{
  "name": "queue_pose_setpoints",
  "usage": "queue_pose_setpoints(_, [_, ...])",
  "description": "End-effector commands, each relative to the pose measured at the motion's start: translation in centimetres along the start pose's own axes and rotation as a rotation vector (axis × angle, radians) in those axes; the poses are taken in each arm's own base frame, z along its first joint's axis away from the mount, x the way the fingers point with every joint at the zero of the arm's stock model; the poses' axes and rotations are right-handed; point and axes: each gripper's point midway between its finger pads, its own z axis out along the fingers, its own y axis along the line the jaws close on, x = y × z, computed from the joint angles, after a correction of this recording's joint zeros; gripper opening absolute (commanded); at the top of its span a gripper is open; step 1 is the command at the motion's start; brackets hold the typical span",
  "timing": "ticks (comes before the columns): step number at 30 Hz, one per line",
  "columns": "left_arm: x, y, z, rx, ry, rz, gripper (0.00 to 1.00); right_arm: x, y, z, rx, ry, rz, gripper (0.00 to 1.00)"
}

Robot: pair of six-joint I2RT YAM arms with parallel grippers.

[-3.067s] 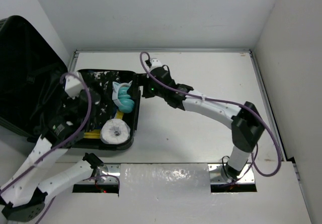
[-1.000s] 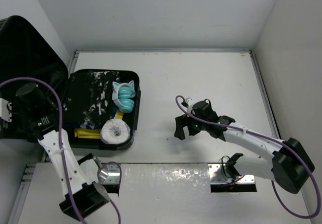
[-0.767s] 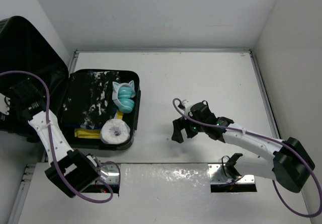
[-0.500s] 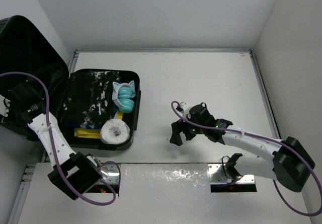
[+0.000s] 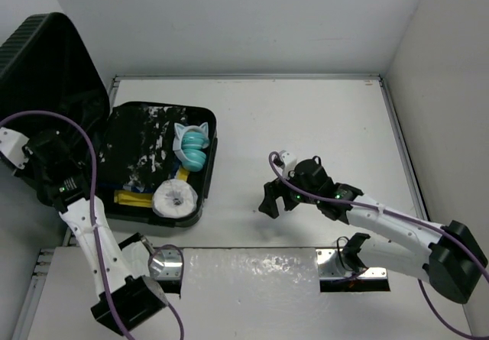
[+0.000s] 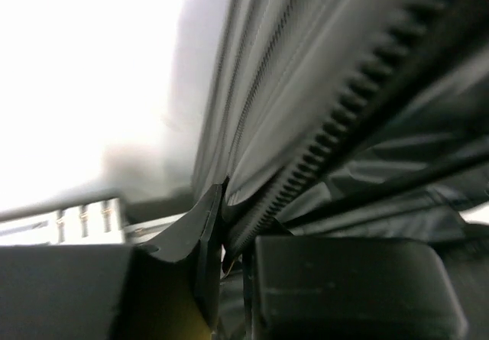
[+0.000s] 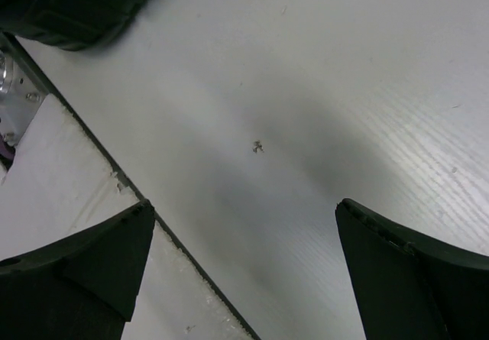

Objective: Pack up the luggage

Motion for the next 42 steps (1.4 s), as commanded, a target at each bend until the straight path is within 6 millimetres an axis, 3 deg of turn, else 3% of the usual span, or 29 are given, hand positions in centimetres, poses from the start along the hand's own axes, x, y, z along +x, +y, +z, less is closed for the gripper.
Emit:
queue_pose_setpoints(1, [-3.2,-10.7,-5.5,0.558,-0.036,-0.218,0.00,-2.2,-0.4,-0.8,0.050,-0.092,-0.025,0.99])
queue_pose_setpoints(8, [-0.1,-14.1,-10.8,0.867,0.064,-0.211,0.00,-3.1,-2.0,-2.3,0.153,-0.178,0.004,0.99])
queue_pose_setpoints(19, [1.3,-14.2,-21.0,1.342,0.131,-0.222,0.00,-5.6,-4.5,-5.3,0.345,-0.260,0.001,0.99])
queue_pose_setpoints(26, [1.1,-13.9,-24.2,1.507,0.117,-0.236,0.00,-6.5,-4.8,-5.9,0.382,-0.274,0.000,0.99])
queue_pose_setpoints(32, [1.3,-14.5,-25.1,1.578,0.110,-0.195,0.00,-7.5,-4.5,-5.8,0.370,-0.300,-0.013,0.99])
queue_pose_setpoints(37, [0.2,-15.2,-26.2,1.645,0.064,-0.133,0.00,-9.9,-3.3,-5.3,0.323,-0.327,-0.013,0.99])
queue_pose_setpoints(42, [-0.3,-16.1,-27.3,1.728,0.045,-0.128,0.00,-13.0,-2.9,-6.1,0.320,-0.387,-0.008,0.99])
